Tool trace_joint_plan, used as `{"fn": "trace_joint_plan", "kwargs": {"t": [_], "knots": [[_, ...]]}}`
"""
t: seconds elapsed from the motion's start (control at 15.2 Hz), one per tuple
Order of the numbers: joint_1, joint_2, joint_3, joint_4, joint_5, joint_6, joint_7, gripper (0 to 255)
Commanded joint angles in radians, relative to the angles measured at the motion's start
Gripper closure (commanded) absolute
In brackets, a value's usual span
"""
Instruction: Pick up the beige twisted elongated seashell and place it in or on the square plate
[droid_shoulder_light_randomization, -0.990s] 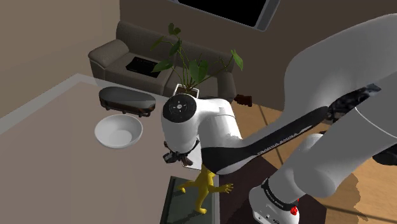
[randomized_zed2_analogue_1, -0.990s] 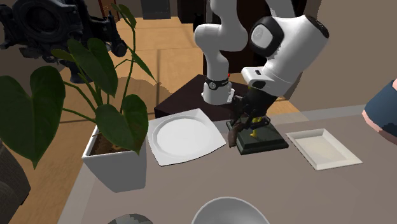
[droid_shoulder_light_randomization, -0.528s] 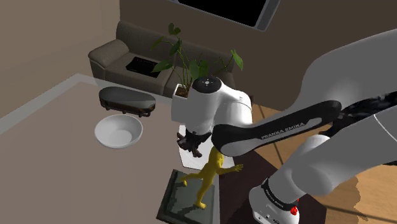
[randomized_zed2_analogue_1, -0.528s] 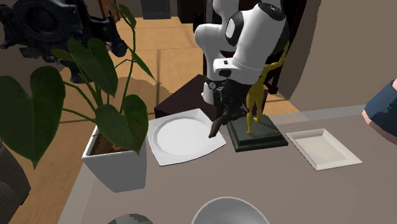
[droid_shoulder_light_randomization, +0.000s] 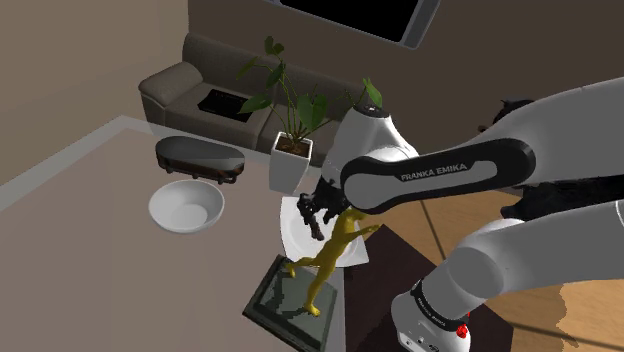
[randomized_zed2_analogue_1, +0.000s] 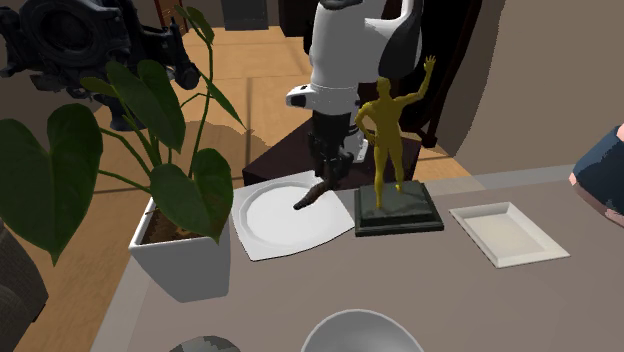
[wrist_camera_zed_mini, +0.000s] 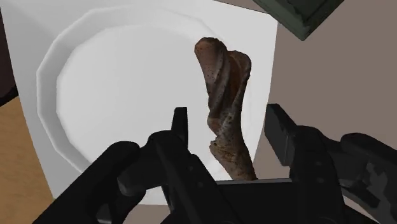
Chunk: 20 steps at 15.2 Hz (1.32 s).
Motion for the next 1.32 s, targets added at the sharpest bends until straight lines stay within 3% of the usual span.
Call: {"fn": "trace_joint_plan", "kwargs": {"t": [0.0,0.13,0.66,1.19,1.25], "knots": [[-0.052,0.047,0.025,0.08,-0.117,-0.094,-0.02,0],[-0.123,0.164,0.068,0.253,-0.283,-0.268,-0.045,0],[-0.148,0.237,0.096,0.194,-0.325,-0.147,-0.009,0],[-0.148,0.237,0.096,0.194,-0.325,-0.147,-0.009,0],[-0.148,0.237,0.096,0.194,-0.325,-0.147,-0.009,255]]}}
